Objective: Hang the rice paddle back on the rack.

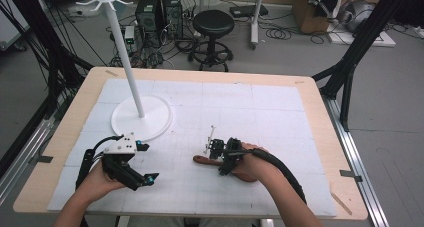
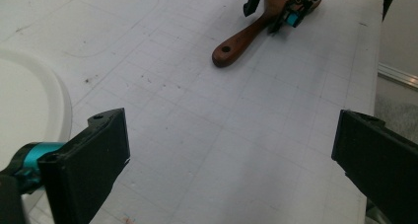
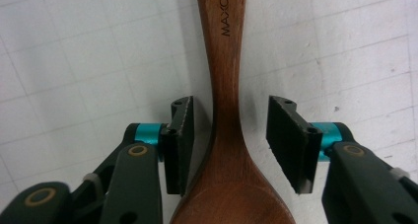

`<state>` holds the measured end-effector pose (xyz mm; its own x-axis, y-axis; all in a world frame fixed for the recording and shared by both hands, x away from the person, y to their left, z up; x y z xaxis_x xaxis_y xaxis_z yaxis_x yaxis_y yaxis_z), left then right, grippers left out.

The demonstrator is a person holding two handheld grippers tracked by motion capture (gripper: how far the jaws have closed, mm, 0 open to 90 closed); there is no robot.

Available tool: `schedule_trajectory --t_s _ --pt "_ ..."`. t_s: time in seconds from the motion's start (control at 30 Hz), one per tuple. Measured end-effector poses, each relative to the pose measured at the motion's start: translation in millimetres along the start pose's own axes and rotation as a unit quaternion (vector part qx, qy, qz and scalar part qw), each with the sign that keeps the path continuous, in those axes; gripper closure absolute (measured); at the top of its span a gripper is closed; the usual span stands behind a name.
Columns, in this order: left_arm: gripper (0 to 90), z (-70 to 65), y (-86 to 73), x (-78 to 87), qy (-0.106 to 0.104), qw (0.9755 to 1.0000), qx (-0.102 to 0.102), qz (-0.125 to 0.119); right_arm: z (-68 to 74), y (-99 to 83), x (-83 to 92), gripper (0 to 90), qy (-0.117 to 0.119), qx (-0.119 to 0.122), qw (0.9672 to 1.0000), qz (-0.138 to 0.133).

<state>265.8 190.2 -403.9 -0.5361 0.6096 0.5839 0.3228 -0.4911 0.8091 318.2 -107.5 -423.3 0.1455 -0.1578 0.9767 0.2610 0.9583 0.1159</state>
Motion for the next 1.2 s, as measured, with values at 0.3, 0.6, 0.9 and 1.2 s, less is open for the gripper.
schedule_trajectory --t_s 0.3,0.6,0.9,1.2 --pt "1.7 -0.7 0.0 -0.6 -0.004 1.0 -0.002 -0.001 0.5 1.7 -0.6 60.1 0.002 -0.005 0.9999 0.009" --pt "1.7 -0.8 -0.1 -0.9 -0.005 1.0 -0.001 0.0 -0.1 2.2 -0.5 61.5 0.006 -0.014 0.9999 0.008" --pt "1.7 -0.7 -0.2 -1.3 -0.003 1.0 -0.003 0.001 -1.2 1.8 -0.3 70.3 0.02 -0.008 0.9998 0.004" --pt "1.7 -0.8 -0.4 -1.5 -0.003 1.0 -0.005 0.003 -2.7 2.5 -0.3 74.2 0.039 -0.009 0.9992 0.007"
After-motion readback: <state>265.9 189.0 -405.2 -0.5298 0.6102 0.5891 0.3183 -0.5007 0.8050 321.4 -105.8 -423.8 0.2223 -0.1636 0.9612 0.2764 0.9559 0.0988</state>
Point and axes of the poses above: each handheld gripper's, and its own axes: x roughly backward along the jaws, y roughly out of its top, z roughly to its left, the point moved 1 cm from there along -x, roughly forward along the jaws, and after that the axes turned 15 degrees about y, right-handed, at the moved point
